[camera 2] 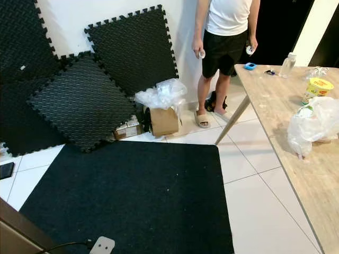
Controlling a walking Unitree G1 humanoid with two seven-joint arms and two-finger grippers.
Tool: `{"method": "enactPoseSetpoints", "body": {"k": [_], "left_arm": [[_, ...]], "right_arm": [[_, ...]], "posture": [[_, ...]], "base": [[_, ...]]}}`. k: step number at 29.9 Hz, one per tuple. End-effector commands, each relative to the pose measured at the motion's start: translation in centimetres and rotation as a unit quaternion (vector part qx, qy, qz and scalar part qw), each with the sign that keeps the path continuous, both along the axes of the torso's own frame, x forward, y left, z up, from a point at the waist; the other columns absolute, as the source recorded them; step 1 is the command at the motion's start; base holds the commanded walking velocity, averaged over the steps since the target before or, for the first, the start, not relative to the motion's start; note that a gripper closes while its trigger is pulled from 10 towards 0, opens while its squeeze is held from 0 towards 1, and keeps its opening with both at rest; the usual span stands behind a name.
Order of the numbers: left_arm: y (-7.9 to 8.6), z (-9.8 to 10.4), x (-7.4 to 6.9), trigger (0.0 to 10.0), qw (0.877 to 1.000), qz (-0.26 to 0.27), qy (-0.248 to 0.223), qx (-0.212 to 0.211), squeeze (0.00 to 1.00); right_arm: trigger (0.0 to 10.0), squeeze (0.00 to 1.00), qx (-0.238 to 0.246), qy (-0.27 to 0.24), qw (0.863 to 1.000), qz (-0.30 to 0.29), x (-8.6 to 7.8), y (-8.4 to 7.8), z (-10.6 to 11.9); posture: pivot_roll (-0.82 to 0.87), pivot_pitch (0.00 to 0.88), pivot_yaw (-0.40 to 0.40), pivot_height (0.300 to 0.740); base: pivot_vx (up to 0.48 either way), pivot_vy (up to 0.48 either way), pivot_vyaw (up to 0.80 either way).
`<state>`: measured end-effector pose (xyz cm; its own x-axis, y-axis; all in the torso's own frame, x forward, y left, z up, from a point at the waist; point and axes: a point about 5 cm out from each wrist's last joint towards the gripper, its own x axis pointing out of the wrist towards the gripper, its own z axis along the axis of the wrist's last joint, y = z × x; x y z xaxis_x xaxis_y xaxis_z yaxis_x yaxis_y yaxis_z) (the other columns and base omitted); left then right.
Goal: Restocking fridge
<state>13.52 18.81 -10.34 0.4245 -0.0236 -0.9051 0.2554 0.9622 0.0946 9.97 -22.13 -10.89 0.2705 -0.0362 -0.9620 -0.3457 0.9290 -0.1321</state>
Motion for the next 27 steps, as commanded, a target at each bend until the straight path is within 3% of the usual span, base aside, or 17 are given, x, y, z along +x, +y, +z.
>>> {"method": "enactPoseSetpoints", "body": {"k": [1,27], "left_arm": [[-0.14,-0.07,-0.17,10.0,1.000,0.003,0.002,-0.002,0.00],[-0.66,-0.15,-0.21,10.0,1.000,0.002,0.002,-0.007,0.00]], "right_arm": [[10.0,0.00,0.000,0.000,1.000,-0.003,-0.11,-0.17,0.01],[10.0,0.00,-0.012,-0.004,1.000,0.025,0.50,-0.18,0.16]], "posture": [[0.05,0.000,-0.011,0.740],[0.07,0.000,-0.040,0.740]], "base": [[0.000,0.000,0.00],[0.000,0.000,0.00]]}}
